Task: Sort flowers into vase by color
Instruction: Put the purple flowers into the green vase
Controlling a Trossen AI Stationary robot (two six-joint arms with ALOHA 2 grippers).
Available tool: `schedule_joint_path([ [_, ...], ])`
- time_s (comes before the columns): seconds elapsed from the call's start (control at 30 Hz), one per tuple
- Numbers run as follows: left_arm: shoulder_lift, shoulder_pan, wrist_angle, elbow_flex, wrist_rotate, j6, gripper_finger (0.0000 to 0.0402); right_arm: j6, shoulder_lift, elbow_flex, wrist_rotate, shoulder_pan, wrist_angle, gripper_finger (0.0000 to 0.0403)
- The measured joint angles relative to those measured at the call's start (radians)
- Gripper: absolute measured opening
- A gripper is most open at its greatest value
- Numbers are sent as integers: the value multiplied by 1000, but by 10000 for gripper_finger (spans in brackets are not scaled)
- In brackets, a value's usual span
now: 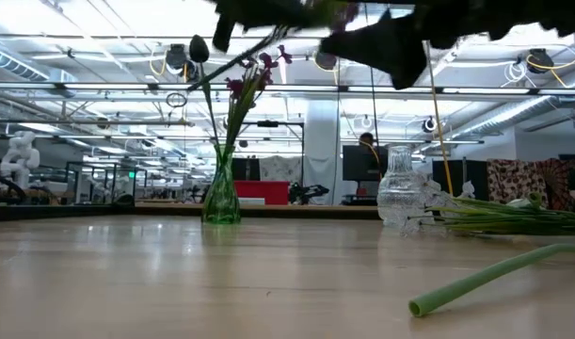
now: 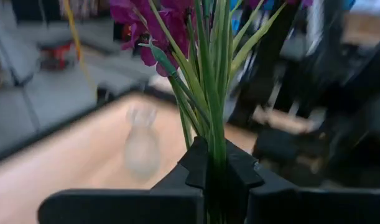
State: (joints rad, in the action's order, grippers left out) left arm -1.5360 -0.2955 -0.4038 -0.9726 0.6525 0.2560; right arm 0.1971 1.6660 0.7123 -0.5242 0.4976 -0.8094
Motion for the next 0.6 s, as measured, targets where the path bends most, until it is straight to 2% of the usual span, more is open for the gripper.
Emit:
schedule_joint_path([
  [0.27, 0, -2, -198, 0, 1, -159, 23, -34, 153, 0, 2, -101, -293, 297],
  [0.53, -1, -2, -250, 0, -21, -165, 23, -80, 230, 0, 11, -170, -562, 297],
  [0.6, -4, -2, -283, 0, -37, -167, 23, -89, 235, 0, 45, -183, -601, 297],
])
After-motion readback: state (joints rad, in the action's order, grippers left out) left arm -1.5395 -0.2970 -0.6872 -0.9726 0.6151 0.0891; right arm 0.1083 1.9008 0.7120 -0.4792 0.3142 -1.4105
